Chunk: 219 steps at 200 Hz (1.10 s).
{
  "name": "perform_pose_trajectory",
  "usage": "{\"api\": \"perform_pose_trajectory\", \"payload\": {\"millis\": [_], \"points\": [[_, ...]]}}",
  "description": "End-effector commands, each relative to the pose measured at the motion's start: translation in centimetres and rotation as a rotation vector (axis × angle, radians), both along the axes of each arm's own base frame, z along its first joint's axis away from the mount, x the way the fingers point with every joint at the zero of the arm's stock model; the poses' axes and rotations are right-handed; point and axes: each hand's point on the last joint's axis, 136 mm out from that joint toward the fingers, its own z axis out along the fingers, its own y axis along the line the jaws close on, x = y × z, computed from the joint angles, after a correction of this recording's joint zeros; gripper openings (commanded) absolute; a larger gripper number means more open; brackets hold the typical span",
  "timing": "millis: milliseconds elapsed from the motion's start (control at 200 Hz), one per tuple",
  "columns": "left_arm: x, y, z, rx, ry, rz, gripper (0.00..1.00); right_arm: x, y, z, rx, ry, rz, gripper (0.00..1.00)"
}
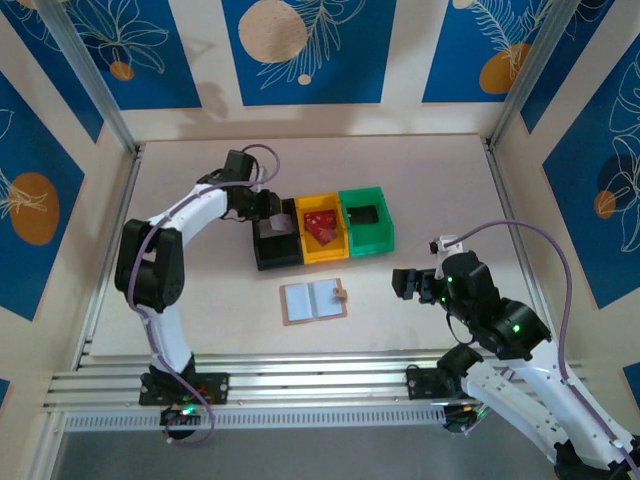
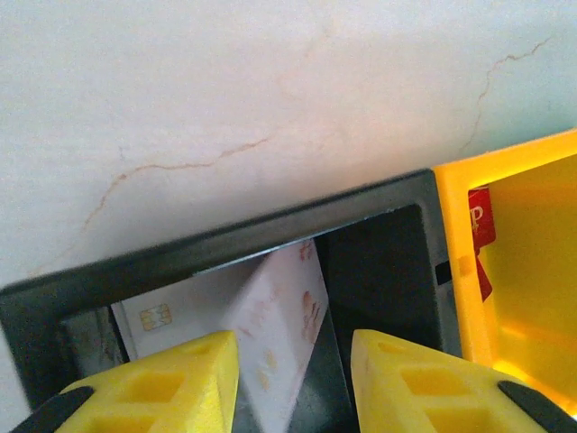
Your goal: Take the credit cards out of the card holder
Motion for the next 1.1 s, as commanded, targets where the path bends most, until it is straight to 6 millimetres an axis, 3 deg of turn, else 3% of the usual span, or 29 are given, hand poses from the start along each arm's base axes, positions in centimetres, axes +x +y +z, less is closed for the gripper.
{"api": "perform_pose_trajectory", "payload": {"millis": [0,255,490,805,890,915,1090], "points": [[0.9,1.4,4.3,0.007,-0.085,0.012,0.39,0.0,0.4,-0.1,0.007,-0.015,0.023,0.99],[1.7,2.0,9.3,-0.038,-0.176,0.044,0.40,0.0,0.4,-0.1,0.007,-0.016,0.025,0.99],[0.4,1.9,13.9,-0.098,-0.266,0.046,0.43,0.0,0.4,-0.1,0.007,-0.016,0.027,0.99],[-4.1,3.1,18.0,-0.108,-0.440,0.036,0.68,0.0,0.5,-0.2,0.006,-0.016,0.030,0.99],[-5.6,3.7,18.4,-0.090,-0.488,0.027,0.90,0.0,0.5,-0.4,0.004,-0.012,0.031,0.99],[-6.1,3.9,18.5,-0.084,-0.502,0.028,1.00,0.0,0.6,-0.5,0.003,-0.011,0.033,0.99],[-8.6,5.7,18.6,-0.044,-0.579,0.066,1.00,0.2,0.5,-0.7,-0.003,-0.017,0.024,0.99]]}}
